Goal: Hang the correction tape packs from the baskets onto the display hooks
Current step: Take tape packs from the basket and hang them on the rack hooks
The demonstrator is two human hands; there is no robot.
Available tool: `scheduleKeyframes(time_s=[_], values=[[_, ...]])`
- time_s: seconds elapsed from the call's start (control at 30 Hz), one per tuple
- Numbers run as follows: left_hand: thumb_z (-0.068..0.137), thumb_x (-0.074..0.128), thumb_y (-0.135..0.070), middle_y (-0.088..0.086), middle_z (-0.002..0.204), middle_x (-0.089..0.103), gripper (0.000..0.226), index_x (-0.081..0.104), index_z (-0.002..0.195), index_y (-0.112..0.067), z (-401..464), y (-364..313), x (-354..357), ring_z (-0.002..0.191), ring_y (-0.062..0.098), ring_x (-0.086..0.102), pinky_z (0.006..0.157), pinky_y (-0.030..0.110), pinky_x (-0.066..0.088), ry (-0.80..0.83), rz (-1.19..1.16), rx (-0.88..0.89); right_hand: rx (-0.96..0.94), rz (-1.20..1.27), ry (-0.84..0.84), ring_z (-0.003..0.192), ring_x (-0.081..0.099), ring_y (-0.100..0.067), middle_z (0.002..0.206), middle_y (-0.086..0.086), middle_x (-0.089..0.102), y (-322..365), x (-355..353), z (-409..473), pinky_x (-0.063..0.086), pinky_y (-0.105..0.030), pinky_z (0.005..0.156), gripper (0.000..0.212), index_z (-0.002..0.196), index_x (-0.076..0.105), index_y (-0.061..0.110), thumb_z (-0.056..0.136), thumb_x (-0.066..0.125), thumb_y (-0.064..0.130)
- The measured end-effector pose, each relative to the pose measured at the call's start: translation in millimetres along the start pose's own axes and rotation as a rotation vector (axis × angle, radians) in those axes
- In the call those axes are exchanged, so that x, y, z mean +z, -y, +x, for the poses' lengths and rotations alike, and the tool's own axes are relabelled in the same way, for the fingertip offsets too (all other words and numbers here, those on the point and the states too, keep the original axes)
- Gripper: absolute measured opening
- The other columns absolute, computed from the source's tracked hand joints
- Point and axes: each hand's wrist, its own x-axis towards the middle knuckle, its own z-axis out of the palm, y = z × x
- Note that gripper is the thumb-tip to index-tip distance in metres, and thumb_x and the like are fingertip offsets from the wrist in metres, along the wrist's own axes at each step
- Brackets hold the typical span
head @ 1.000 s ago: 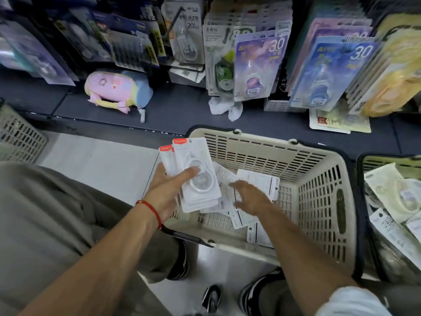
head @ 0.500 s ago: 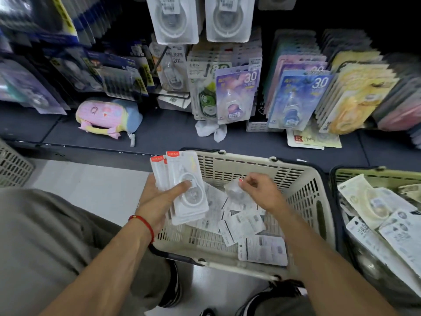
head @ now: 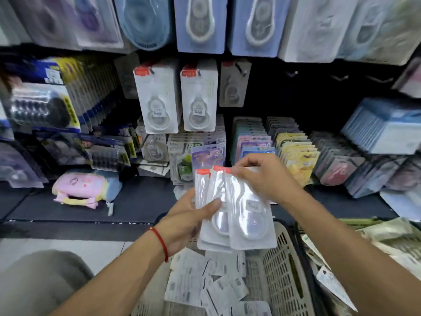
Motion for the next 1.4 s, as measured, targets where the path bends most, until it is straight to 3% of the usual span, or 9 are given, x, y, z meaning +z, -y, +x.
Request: scheduleKeyframes(time_s=[0.2, 0.33, 0.53, 0.67, 0.83, 0.97, 1.1, 1.27, 1.4], values=[[0.084, 0.084, -0.017, 0.015, 0.124, 0.076, 0.056, 0.063, 0.136, -0.019, 16, -60, 21, 0.105, 0.031, 0.077, 0.073, 0.037, 0.064, 0.104, 0.003, 0.044, -0.04, 0.035, -0.361, 0.086, 0.066, 0.007, 0.085, 0.026, 0.074, 25, 9, 14, 0.046, -0.017, 0.072, 0.011, 0.083, 0.077, 0.036, 0.092, 0.079, 0.042], [0.069, 0.086, -0.019, 0.017, 0.118, 0.078, 0.069, 0.064, 0.134, -0.012, 34, -87, 28, 0.103, 0.033, 0.077, 0.078, 0.041, 0.063, 0.025, -0.004, 0.065, -0.019, 0.139, -0.502, 0.104, 0.061, 0.001, 0.116, 0.014, 0.064, 39, 3, 22, 0.048, -0.02, 0.09, 0.021, 0.114, 0.067, 0.034, 0.096, 0.072, 0.043], [0.074, 0.09, -0.014, 0.014, 0.127, 0.075, 0.074, 0.057, 0.14, -0.014, 50, -103, 16, 0.115, 0.035, 0.074, 0.097, 0.054, 0.059, -0.083, -0.111, 0.224, 0.142, 0.278, -0.151, 0.093, 0.071, 0.003, 0.106, 0.022, 0.076, 30, 6, -2, 0.058, -0.022, 0.076, 0.04, 0.116, 0.066, 0.037, 0.083, 0.083, 0.052], [0.074, 0.092, -0.016, 0.01, 0.131, 0.074, 0.077, 0.053, 0.141, -0.022, 53, -98, 8, 0.119, 0.032, 0.072, 0.093, 0.048, 0.063, -0.021, -0.161, 0.232, 0.113, 0.425, -0.199, 0.102, 0.075, -0.009, 0.11, 0.013, 0.079, 25, 16, -1, 0.062, -0.03, 0.088, 0.033, 0.121, 0.07, 0.029, 0.09, 0.081, 0.031], [0.072, 0.091, -0.01, 0.014, 0.133, 0.072, 0.081, 0.053, 0.142, -0.026, 55, -97, -6, 0.121, 0.036, 0.071, 0.091, 0.046, 0.063, 0.034, -0.206, 0.264, 0.069, 0.471, -0.246, 0.091, 0.078, -0.01, 0.101, 0.009, 0.081, 23, 10, 4, 0.059, -0.022, 0.069, 0.047, 0.116, 0.067, 0.029, 0.081, 0.082, 0.056], [0.064, 0.1, -0.015, 0.0, 0.122, 0.078, 0.081, 0.06, 0.133, -0.032, 53, -102, -8, 0.112, 0.023, 0.076, 0.084, 0.034, 0.064, -0.166, -0.016, 0.432, -0.002, 0.325, -0.464, 0.088, 0.073, -0.011, 0.098, 0.013, 0.075, 21, -4, 21, 0.06, -0.039, 0.072, 0.019, 0.102, 0.062, 0.043, 0.084, 0.067, 0.046], [0.06, 0.095, -0.027, -0.012, 0.114, 0.078, 0.076, 0.061, 0.127, -0.035, 49, -108, -12, 0.104, 0.01, 0.076, 0.078, 0.021, 0.062, -0.338, 0.107, 0.561, -0.064, 0.371, -0.434, 0.094, 0.074, -0.015, 0.103, 0.01, 0.076, 25, -15, 48, 0.061, -0.039, 0.075, 0.019, 0.108, 0.064, 0.033, 0.09, 0.069, 0.037], [0.065, 0.097, -0.028, -0.018, 0.114, 0.077, 0.068, 0.061, 0.117, -0.053, 46, -110, -20, 0.104, 0.005, 0.075, 0.084, 0.031, 0.062, -0.387, 0.202, 0.61, -0.021, 0.454, -0.473, 0.096, 0.077, -0.015, 0.105, 0.008, 0.079, 22, -12, 69, 0.06, -0.034, 0.076, 0.018, 0.118, 0.066, 0.025, 0.101, 0.069, 0.02], [0.06, 0.097, -0.034, -0.017, 0.114, 0.076, 0.07, 0.06, 0.117, -0.05, 44, -113, -25, 0.103, 0.007, 0.075, 0.085, 0.034, 0.061, -0.411, 0.199, 0.619, -0.031, 0.449, -0.562, 0.09, 0.077, -0.023, 0.106, 0.003, 0.078, 23, -5, 66, 0.062, -0.044, 0.069, 0.029, 0.116, 0.069, 0.032, 0.089, 0.071, 0.041]])
